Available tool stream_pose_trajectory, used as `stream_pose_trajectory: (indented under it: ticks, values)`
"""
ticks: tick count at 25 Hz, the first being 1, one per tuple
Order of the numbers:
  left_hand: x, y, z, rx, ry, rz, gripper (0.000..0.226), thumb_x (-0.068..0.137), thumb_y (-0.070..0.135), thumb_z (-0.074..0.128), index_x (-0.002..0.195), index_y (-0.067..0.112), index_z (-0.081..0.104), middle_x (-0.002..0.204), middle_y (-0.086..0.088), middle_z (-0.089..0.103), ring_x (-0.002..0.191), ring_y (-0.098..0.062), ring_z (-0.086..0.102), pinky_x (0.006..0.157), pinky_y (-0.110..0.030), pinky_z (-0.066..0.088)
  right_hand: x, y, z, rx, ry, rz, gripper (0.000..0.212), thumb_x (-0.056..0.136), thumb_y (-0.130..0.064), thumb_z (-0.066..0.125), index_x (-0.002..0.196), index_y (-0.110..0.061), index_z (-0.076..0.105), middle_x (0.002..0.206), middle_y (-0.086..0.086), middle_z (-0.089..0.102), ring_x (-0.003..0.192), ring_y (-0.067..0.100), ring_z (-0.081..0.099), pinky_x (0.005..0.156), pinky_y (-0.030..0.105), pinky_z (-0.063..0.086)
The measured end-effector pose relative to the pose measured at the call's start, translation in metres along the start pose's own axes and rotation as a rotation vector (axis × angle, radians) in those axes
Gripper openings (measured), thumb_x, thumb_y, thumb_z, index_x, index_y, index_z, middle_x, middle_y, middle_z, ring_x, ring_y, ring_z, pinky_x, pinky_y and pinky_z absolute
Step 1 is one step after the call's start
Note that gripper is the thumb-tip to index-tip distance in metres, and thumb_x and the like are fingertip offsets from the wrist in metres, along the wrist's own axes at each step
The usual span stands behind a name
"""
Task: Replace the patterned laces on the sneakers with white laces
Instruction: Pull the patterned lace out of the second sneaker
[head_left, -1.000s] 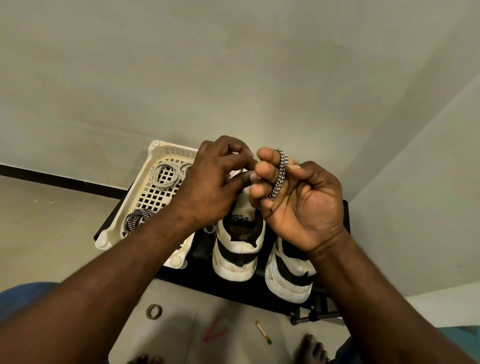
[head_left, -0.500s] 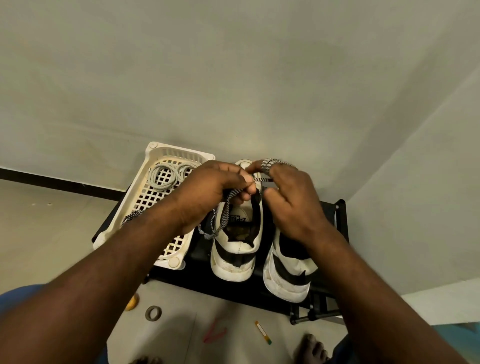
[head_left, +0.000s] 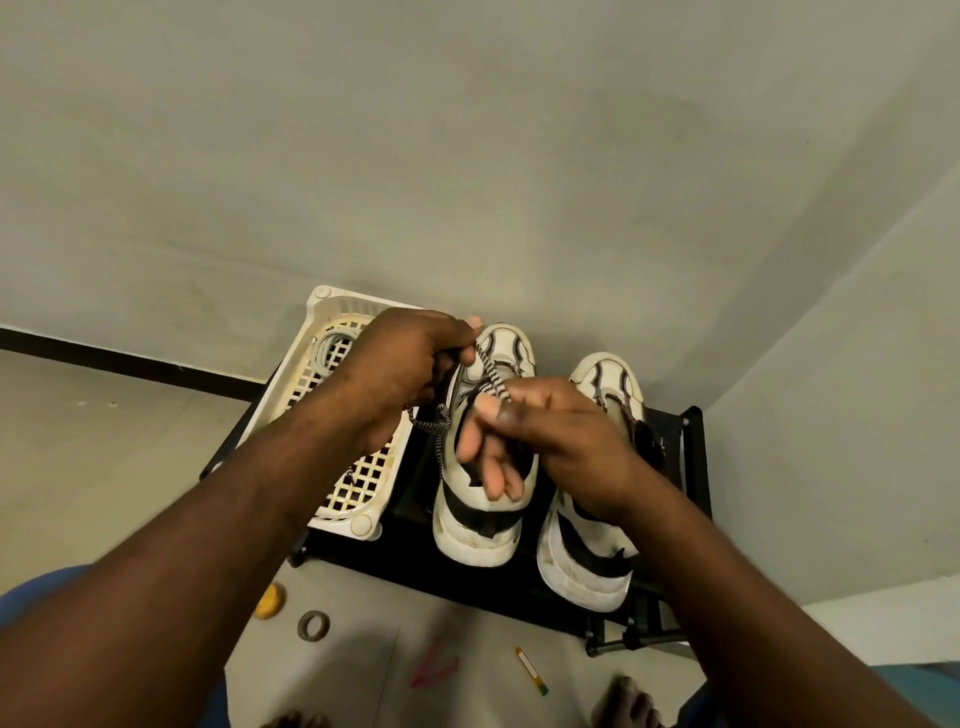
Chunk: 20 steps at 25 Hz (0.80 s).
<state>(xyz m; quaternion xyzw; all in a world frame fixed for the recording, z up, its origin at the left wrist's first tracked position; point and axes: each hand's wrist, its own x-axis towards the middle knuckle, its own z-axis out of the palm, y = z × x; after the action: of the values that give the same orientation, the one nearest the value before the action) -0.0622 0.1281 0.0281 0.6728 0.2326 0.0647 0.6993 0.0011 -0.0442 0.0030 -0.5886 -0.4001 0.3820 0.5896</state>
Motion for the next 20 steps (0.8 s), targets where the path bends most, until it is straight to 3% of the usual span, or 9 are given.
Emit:
stream_pose_trajectory:
  ticks: [3, 5, 7, 10, 13, 16, 18, 20]
  values:
    - [-0.003, 0.001, 0.003, 0.034, -0.138, -0.011, 0.026, 0.090, 0.034, 0.075, 0.074, 0.015, 0.070, 0.056, 0.005, 0.047, 0.045, -0.008, 0.035, 0.044, -0.020, 0.028, -0.003, -0.008, -0.002, 0.485, -0.118, -0.085, 0.044, 0.102, -0.035, 0.048, 0.080, -0.005, 0.073, 0.053, 0.008, 0.063, 0.039, 0.018, 0.048, 0.044, 0.038, 0.025]
    - [-0.005, 0.004, 0.000, -0.117, -0.290, 0.002, 0.030, 0.083, 0.043, 0.077, 0.090, 0.015, 0.074, 0.062, 0.002, 0.036, 0.050, -0.009, 0.025, 0.045, -0.020, 0.022, -0.005, -0.011, -0.008, 0.665, -0.160, -0.108, 0.051, 0.105, -0.033, 0.038, 0.078, -0.004, 0.070, 0.051, 0.006, 0.061, 0.039, 0.017, 0.048, 0.049, 0.034, 0.034]
    - [-0.003, 0.006, -0.006, -0.171, -0.387, 0.067, 0.029, 0.077, 0.039, 0.084, 0.094, 0.016, 0.077, 0.065, 0.002, 0.042, 0.057, -0.010, 0.023, 0.049, -0.022, 0.018, -0.006, -0.012, -0.014, 0.751, -0.152, -0.107, 0.057, 0.106, -0.032, 0.028, 0.076, -0.004, 0.068, 0.050, 0.006, 0.059, 0.042, 0.015, 0.051, 0.054, 0.032, 0.039]
    - [-0.003, 0.005, -0.004, -0.115, -0.336, 0.151, 0.020, 0.072, 0.029, 0.083, 0.088, 0.017, 0.078, 0.075, 0.005, 0.066, 0.064, -0.012, 0.034, 0.054, -0.024, 0.023, -0.006, -0.013, -0.014, 0.800, -0.160, -0.112, 0.063, 0.103, -0.036, 0.022, 0.078, -0.001, 0.067, 0.052, 0.007, 0.060, 0.043, 0.016, 0.054, 0.054, 0.033, 0.039]
    - [-0.002, -0.002, -0.001, 0.010, -0.278, 0.221, 0.016, 0.082, 0.032, 0.072, 0.087, 0.018, 0.076, 0.084, 0.009, 0.072, 0.073, -0.006, 0.055, 0.066, -0.026, 0.039, -0.006, -0.012, -0.013, 0.863, -0.193, -0.124, 0.059, 0.096, -0.037, 0.024, 0.088, 0.003, 0.067, 0.061, 0.011, 0.065, 0.052, 0.021, 0.061, 0.060, 0.033, 0.045]
    - [0.001, -0.007, -0.001, 0.012, -0.328, 0.205, 0.020, 0.089, 0.034, 0.069, 0.088, 0.015, 0.075, 0.090, 0.001, 0.070, 0.087, -0.015, 0.058, 0.080, -0.031, 0.044, -0.005, -0.009, -0.019, 0.902, -0.191, -0.150, 0.053, 0.094, -0.036, 0.034, 0.107, 0.004, 0.066, 0.080, 0.013, 0.070, 0.071, 0.025, 0.067, 0.074, 0.038, 0.050]
    - [0.000, -0.008, 0.003, -0.088, -0.356, 0.104, 0.020, 0.089, 0.030, 0.066, 0.085, 0.012, 0.073, 0.082, -0.003, 0.062, 0.074, -0.014, 0.052, 0.067, -0.025, 0.043, -0.004, -0.008, -0.023, 0.947, -0.159, -0.169, 0.052, 0.093, -0.034, 0.039, 0.115, 0.004, 0.065, 0.089, 0.014, 0.071, 0.081, 0.027, 0.068, 0.081, 0.039, 0.050]
    - [-0.002, -0.009, 0.011, -0.275, -0.335, -0.032, 0.022, 0.094, 0.022, 0.064, 0.078, 0.011, 0.074, 0.072, -0.003, 0.047, 0.059, -0.008, 0.036, 0.051, -0.021, 0.028, -0.004, -0.009, -0.029, 0.969, -0.089, -0.190, 0.051, 0.093, -0.034, 0.041, 0.118, 0.003, 0.065, 0.092, 0.012, 0.071, 0.085, 0.027, 0.068, 0.084, 0.038, 0.050]
